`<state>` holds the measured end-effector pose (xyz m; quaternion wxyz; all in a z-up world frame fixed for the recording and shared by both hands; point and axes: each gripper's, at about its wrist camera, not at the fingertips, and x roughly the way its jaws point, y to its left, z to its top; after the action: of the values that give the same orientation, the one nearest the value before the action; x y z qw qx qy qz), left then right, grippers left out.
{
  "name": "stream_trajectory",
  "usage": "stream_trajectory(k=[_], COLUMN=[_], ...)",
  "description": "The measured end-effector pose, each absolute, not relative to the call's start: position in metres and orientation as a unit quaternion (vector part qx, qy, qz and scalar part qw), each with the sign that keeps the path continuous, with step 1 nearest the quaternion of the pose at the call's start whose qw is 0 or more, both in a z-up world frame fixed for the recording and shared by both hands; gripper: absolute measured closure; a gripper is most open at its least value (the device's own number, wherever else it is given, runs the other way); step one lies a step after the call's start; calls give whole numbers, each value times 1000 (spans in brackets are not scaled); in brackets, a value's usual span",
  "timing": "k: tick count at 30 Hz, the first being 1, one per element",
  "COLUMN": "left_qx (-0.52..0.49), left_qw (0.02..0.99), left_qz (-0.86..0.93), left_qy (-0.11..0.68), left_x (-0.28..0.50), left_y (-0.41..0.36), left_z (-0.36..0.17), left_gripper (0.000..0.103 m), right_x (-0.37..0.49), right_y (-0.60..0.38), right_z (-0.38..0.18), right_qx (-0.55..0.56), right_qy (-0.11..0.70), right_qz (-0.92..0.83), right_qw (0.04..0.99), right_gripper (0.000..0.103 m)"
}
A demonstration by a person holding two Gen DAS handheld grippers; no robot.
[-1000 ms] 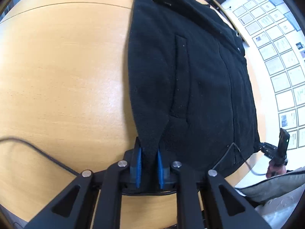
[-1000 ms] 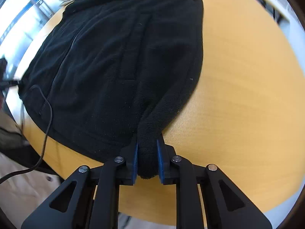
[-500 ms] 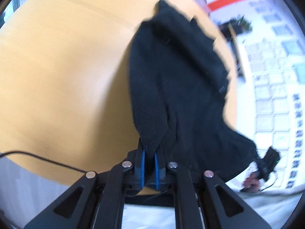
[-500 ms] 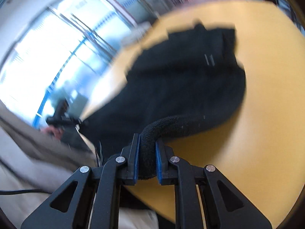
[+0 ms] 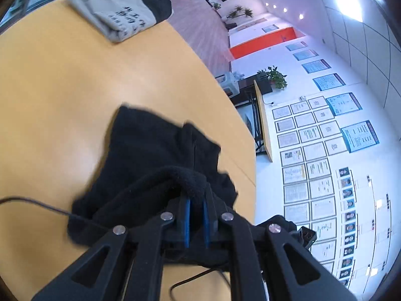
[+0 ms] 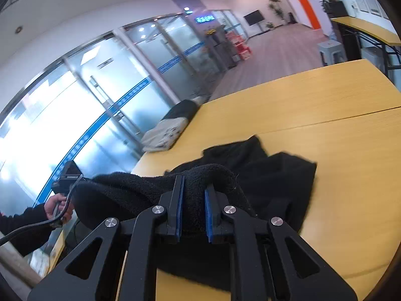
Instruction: Fold clothes
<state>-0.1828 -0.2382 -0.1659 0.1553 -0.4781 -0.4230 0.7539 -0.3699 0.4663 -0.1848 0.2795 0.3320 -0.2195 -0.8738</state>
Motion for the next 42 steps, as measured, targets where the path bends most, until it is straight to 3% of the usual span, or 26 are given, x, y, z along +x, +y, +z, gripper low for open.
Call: stream_trajectory(k=[7, 13, 15, 18, 19, 21, 22, 23, 26, 29, 32, 35, 40, 42], left_qx=[-515, -540, -551, -531, -522, -503, -494, -484, -458, -471, -500, -529, -537, -533], left_qw=[134, 134, 136, 135, 134, 132, 131, 130, 136, 191, 255, 263, 223, 231], left_qz=[738, 735, 733, 765, 777, 799, 810, 821, 849, 851, 825, 807, 813, 814], left_qy=[-414, -388, -374, -339, -326, -300, -287, -274, -228, -135, -58, -8, -8, 5], left_x=[-291, -329, -333, -320, -315, -304, -299, -294, -279, -279, -282, -302, -331, -332], left_y=[-256, -262, -258, -263, -265, -270, -272, -275, -276, -235, -188, -146, -146, -152], left_z=[-237, -296, -304, -275, -263, -238, -226, -214, -180, -173, -194, -231, -265, -272], left_gripper=[95, 92, 90, 88, 84, 63, 50, 43, 38, 34, 34, 34, 36, 38], right_x=[-470, -503, -507, -503, -498, -484, -477, -469, -451, -451, -465, -486, -527, -523], right_y=[485, 492, 496, 498, 499, 501, 502, 503, 499, 459, 401, 359, 375, 395], right_z=[-249, -293, -304, -299, -289, -266, -252, -237, -198, -194, -219, -248, -296, -297], right_qx=[379, 418, 429, 429, 421, 394, 372, 350, 304, 339, 401, 435, 474, 473], right_qy=[-222, -210, -213, -210, -207, -196, -186, -176, -139, -65, -13, -20, -55, -49], right_qz=[-875, -864, -858, -858, -862, -878, -892, -905, -929, -918, -882, -857, -863, -870], right_qw=[206, 186, 185, 190, 192, 186, 175, 163, 161, 197, 246, 277, 164, 127], right_gripper=[90, 89, 88, 78, 69, 38, 6, 1, 0, 0, 1, 3, 6, 19])
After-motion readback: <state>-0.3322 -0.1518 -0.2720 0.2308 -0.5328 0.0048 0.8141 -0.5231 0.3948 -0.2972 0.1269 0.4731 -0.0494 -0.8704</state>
